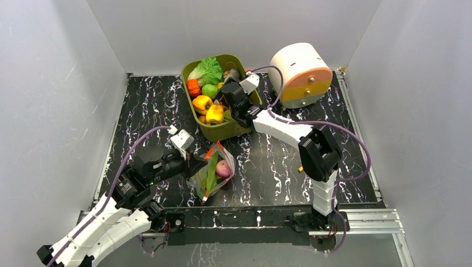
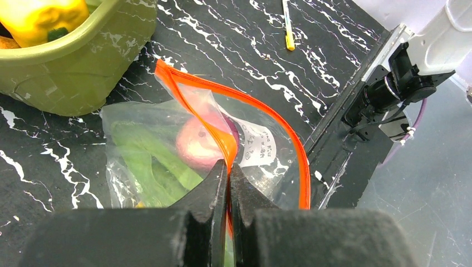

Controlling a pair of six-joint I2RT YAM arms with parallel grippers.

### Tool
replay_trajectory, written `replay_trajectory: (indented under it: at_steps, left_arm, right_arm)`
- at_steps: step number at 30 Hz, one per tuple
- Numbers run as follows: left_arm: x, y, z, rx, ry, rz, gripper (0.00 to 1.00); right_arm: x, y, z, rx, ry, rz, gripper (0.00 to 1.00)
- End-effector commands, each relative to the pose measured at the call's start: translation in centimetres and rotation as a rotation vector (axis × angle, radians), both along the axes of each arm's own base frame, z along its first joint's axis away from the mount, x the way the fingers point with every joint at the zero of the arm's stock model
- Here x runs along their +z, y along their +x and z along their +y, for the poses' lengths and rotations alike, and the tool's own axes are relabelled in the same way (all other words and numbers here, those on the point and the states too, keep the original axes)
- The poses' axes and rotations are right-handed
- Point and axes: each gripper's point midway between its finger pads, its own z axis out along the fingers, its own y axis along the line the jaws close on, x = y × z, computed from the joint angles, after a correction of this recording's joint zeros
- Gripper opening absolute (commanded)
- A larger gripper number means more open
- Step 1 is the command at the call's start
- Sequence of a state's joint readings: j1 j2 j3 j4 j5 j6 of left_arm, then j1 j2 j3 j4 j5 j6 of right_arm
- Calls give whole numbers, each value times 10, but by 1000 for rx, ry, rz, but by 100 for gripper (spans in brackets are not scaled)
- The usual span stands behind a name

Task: Place the food in the zip-top bag and seal the zipper
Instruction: Pick up the fake fish from the bin.

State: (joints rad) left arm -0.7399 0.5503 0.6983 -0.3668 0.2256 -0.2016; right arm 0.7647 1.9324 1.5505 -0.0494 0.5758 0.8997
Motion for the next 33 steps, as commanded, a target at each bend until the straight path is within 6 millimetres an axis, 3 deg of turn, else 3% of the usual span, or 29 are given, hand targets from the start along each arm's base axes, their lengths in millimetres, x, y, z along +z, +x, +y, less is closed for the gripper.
replay_trajectory:
  at_steps: [1, 13, 19, 29, 33]
  left_arm:
    - [9, -3, -1, -21, -19, -31, 0]
    - [10, -4, 2, -11, -25, -42, 0]
    - [10, -4, 2, -13, -21, -40, 0]
    - [9, -3, 3, -6, -17, -43, 0]
    - [10, -2, 3, -4, -18, -46, 0]
  right_arm:
    - [36, 25, -5, -70, 218, -48, 58]
    - [9, 62, -2, -98, 286, -17, 55]
    - [6, 75, -1, -122, 311, -34, 54]
    - [-8, 89, 8, -99, 320, -20, 33]
    - [-3, 89, 6, -99, 313, -33, 21]
